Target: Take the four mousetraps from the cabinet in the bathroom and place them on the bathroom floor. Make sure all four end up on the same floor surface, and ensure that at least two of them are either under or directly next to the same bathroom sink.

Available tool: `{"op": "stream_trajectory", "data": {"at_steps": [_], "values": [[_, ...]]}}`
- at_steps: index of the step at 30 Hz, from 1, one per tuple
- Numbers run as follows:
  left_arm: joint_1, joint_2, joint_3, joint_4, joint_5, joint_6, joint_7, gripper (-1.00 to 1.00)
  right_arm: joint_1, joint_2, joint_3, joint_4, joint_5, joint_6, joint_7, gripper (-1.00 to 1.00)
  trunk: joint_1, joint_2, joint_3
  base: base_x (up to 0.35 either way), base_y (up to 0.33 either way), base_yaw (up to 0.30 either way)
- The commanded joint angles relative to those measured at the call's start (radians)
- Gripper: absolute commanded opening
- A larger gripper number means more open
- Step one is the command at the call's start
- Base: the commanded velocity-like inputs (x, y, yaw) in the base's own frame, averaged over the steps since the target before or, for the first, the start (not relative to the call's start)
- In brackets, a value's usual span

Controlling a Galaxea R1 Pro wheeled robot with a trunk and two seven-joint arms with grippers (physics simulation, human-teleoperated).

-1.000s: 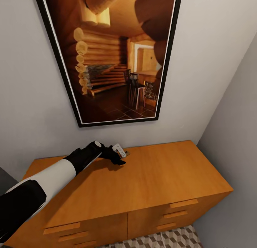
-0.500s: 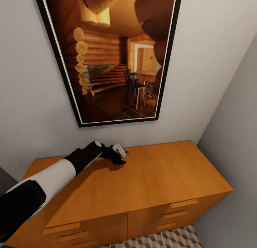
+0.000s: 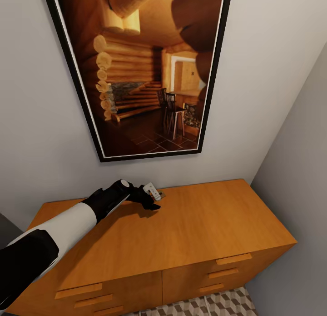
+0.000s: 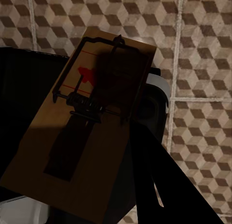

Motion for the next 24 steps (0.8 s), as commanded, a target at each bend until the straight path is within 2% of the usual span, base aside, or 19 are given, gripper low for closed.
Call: {"op": "stream_trajectory", "data": {"at_steps": [1,24], "values": [[-0.001,0.001,-0.006,-0.002,0.01,0.009,0.002,1.0,-0.001,0.0,0.004,0.001,-0.004,-0.004,0.001,-1.0,0.001,-0.002,-0.002,0.0,0.0,0.0],[-0.001,0.002,-0.006,-0.002,0.01,0.009,0.002,1.0,-0.001,0.002,0.004,0.001,-0.004,-0.006,0.008,-1.0,0.001,-0.002,-0.002,0.0,0.0,0.0]]}}
